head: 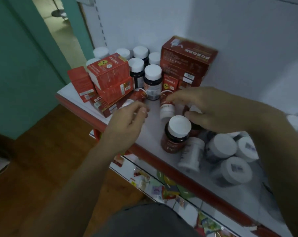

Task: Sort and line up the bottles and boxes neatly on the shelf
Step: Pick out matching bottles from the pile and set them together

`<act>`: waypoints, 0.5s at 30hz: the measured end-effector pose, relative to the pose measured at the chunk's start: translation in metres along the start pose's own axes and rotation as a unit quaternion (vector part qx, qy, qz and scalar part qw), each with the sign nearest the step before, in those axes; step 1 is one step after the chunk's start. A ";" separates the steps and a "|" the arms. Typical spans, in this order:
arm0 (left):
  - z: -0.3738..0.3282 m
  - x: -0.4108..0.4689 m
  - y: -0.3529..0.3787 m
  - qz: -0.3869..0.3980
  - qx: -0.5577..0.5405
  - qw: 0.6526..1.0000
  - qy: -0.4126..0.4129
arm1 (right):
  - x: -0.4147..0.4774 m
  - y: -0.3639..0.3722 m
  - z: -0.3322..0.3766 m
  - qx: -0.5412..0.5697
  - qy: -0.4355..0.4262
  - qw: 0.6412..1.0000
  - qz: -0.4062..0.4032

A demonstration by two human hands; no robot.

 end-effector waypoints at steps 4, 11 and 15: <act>0.025 -0.011 -0.047 -0.006 0.218 0.976 -0.008 | 0.023 -0.007 0.036 -0.028 -0.030 0.998 0.046; 0.077 -0.024 -0.154 -0.081 0.258 0.960 -0.068 | 0.077 -0.006 0.067 -0.042 -0.042 0.996 -0.066; 0.125 0.025 -0.188 -0.204 -0.090 0.971 -0.083 | 0.100 -0.014 0.081 0.018 -0.026 0.990 -0.138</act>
Point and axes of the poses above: each hand's wrist, its own x-axis towards the middle knuckle, its own y-axis out of the palm, z = x × y, the point moved 5 cm from there along x, towards the middle knuckle, and after that the axes turned 9 degrees about y, right-handed, at the moved point
